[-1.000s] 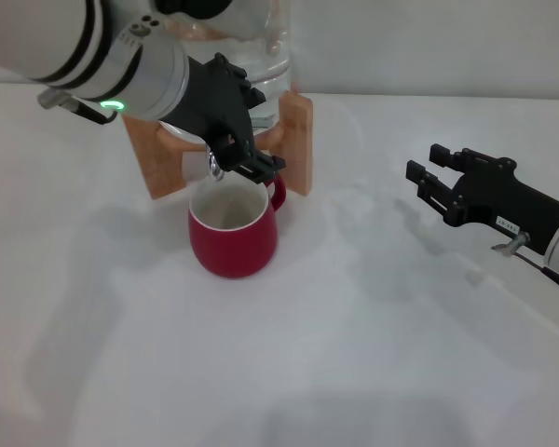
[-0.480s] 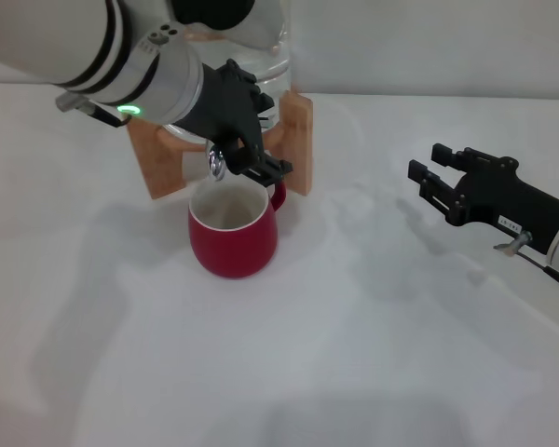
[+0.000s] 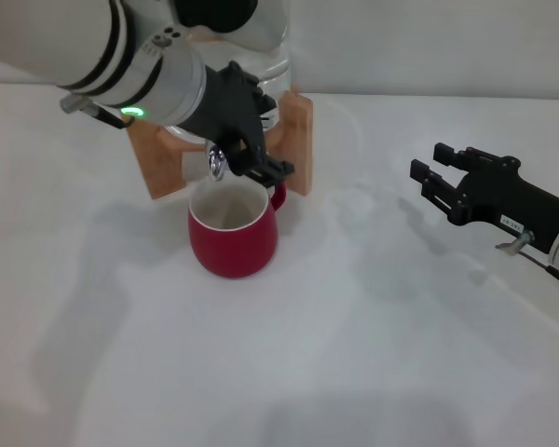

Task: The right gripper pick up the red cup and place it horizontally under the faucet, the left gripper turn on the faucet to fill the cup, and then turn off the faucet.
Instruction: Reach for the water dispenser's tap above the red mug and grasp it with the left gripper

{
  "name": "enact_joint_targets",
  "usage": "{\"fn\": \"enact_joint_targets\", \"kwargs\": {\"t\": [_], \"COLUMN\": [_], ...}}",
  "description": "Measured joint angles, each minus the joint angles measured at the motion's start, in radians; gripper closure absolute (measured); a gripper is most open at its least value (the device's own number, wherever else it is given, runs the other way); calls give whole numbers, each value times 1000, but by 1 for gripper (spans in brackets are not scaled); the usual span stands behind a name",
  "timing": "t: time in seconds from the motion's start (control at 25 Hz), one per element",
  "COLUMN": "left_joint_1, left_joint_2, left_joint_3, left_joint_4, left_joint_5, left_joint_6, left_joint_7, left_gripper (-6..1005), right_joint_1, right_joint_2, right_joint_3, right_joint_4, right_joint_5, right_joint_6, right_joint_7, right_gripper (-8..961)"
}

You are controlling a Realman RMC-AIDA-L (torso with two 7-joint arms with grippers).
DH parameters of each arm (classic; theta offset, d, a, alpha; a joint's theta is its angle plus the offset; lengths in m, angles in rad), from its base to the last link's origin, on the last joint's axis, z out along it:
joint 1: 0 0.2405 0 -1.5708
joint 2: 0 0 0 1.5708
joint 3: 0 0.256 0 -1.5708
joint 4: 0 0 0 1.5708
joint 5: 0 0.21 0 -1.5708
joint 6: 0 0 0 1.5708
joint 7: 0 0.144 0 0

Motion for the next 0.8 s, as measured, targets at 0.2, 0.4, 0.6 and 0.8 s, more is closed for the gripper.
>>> {"fn": "enact_joint_targets", "kwargs": {"t": [0.2,0.4,0.6,0.8], "left_joint_1": [0,-1,-2,-2], "left_joint_2": [-1,-2,-2,-2], "left_joint_3": [6,9,11,11], "left_joint_4": [-21,-22,-20,-16], "left_joint_5": [-1,-13,-16,-16], "left_joint_6": [7,7,-6,-15], "left_joint_7": [1,1,1,-3], "left_gripper": [185,185,185,186], "right_joint_1": [-1,-3,-5,-7], "right_joint_2": [0,1,2,2], "right_joint_3": [0,0,0,0], "right_joint_4": [0,-1,-2,-2], "right_joint_5": [0,0,0,0], "right_joint_6": [0,0,0,0], "right_joint_7": [0,0,0,0], "right_gripper": [560,560,560,560]}}
